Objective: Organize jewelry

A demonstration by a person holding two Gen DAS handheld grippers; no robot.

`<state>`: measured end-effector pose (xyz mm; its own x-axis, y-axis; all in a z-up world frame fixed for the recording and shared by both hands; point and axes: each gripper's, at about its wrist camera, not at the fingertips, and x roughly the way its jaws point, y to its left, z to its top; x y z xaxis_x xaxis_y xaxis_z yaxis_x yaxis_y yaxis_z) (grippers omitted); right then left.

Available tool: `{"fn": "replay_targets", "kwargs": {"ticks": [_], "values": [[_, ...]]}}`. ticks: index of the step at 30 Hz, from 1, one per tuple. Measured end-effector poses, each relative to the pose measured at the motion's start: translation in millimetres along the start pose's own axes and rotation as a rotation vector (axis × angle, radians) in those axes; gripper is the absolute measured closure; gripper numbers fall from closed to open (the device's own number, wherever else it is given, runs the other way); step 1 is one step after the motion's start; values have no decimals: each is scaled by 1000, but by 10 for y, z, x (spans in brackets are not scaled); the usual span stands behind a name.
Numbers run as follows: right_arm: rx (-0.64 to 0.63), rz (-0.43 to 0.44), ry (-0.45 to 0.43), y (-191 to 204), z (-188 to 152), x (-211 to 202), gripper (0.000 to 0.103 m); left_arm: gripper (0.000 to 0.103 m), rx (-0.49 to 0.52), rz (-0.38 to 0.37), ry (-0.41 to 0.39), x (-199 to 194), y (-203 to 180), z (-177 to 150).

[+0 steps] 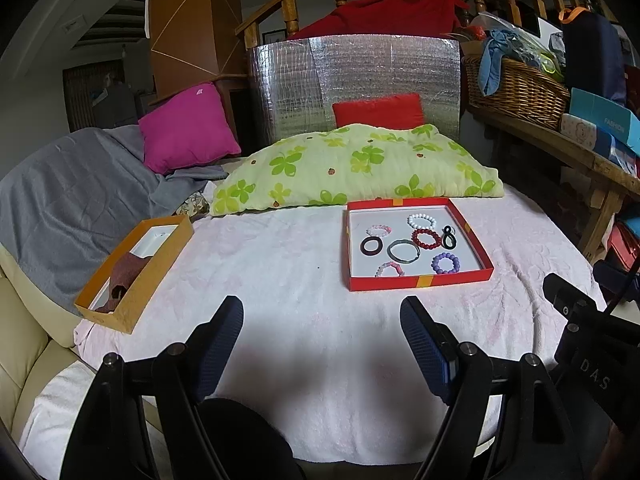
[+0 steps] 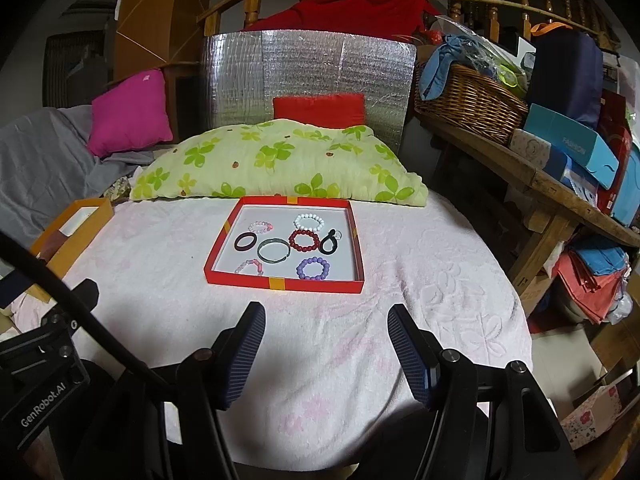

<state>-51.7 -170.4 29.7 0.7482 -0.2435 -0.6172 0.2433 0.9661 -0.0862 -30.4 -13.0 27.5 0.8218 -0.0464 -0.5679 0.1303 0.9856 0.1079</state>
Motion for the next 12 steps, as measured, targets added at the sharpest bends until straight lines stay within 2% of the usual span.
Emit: {"fn": "replay_targets", "kwargs": {"ticks": [9, 12], "values": [[7, 6, 0, -25, 13, 38, 35, 22, 19, -18, -44, -37, -17, 13], [12, -1, -2, -88, 53, 120, 35, 22, 35, -32, -47, 74, -54, 37]]}}
